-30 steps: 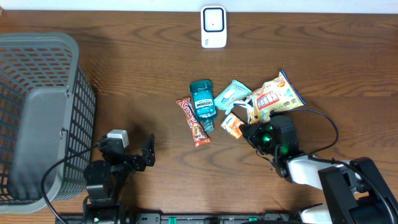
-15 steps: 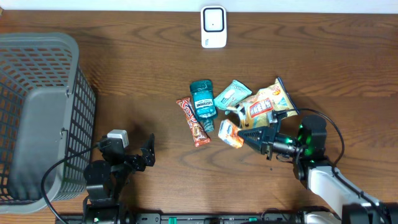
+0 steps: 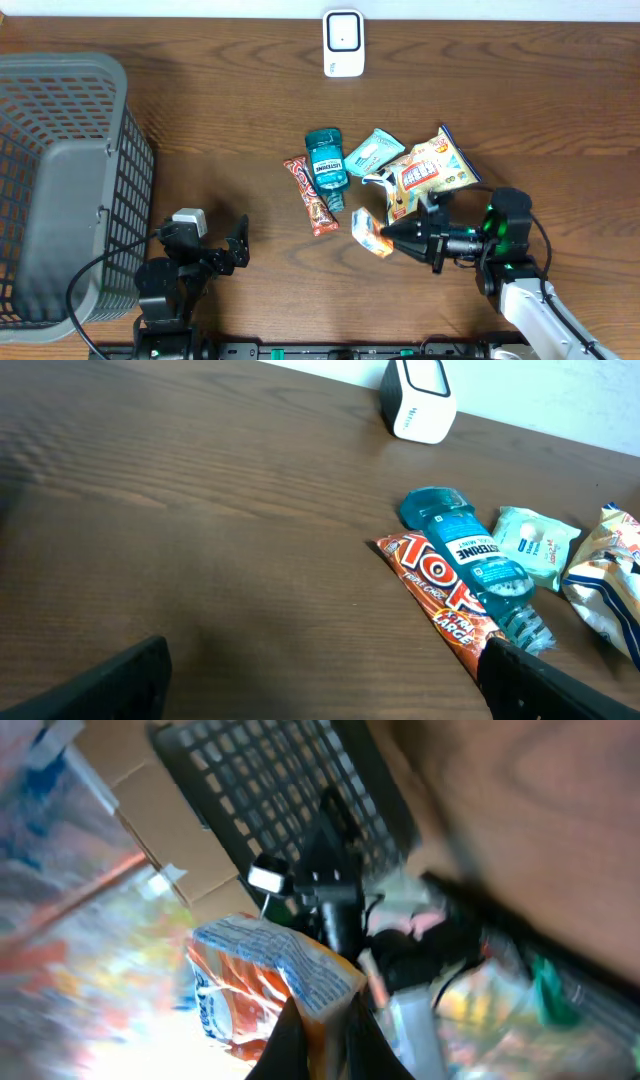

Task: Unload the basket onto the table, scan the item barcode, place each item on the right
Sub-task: 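Grasp the small orange snack pack with the right gripper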

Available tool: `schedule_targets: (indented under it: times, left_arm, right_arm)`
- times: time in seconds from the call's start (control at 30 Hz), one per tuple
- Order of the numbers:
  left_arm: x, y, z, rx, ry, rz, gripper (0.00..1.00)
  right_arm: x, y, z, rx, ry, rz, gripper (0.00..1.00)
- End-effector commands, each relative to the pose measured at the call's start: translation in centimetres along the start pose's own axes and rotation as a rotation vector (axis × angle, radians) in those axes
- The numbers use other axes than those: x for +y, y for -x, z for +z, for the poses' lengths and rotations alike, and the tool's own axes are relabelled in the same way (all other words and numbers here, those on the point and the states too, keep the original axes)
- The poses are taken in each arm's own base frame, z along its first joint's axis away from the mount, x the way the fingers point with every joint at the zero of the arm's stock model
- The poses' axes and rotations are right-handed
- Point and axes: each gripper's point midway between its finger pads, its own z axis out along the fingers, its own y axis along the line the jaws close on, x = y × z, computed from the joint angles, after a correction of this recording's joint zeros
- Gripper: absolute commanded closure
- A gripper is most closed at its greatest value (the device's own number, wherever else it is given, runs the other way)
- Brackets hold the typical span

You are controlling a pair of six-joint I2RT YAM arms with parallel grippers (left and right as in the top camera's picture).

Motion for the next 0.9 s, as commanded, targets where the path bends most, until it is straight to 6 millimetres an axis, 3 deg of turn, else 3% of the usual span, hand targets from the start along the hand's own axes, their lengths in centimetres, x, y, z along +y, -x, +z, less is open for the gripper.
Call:
schedule_targets:
  times: [0.0,0.33,0.53,0.7,0.8,0.87]
  left_arm:
    - [0.3,-1.6,0.2,0.049,0.006,-0.024,0.02]
    - [0.3,-1.6,0.2,0.049,0.006,-0.024,0.02]
    - [0.3,-1.6,0.2,0.049,0.006,-0.024,0.02]
    - [0.3,-1.6,0.2,0.049,0.006,-0.024,0.02]
    - [0.3,-1.6,0.2,0.049,0.006,-0.024,0.02]
    - [0.3,-1.6,0.2,0.049,0.006,-0.024,0.02]
  right_arm:
    - [-0.6,-2.4,-0.1,0.131,-0.019,0.154,0.99]
    - [-0.9,-3.3,0.3,0.177,-0.036,0.163,0.98]
    - [1.3,-4.0,0.1,0.164,-0.006,-0.053,0.98]
    - [6.4,-6.9,-0.5,0.108,0.083,-0.381,0.98]
    - [10.7,-10.6,-1.5,0.030,0.238,-0.773,0.98]
    - [12.5,-13.6,-2.5,-0.017,0.346,-1.089,0.98]
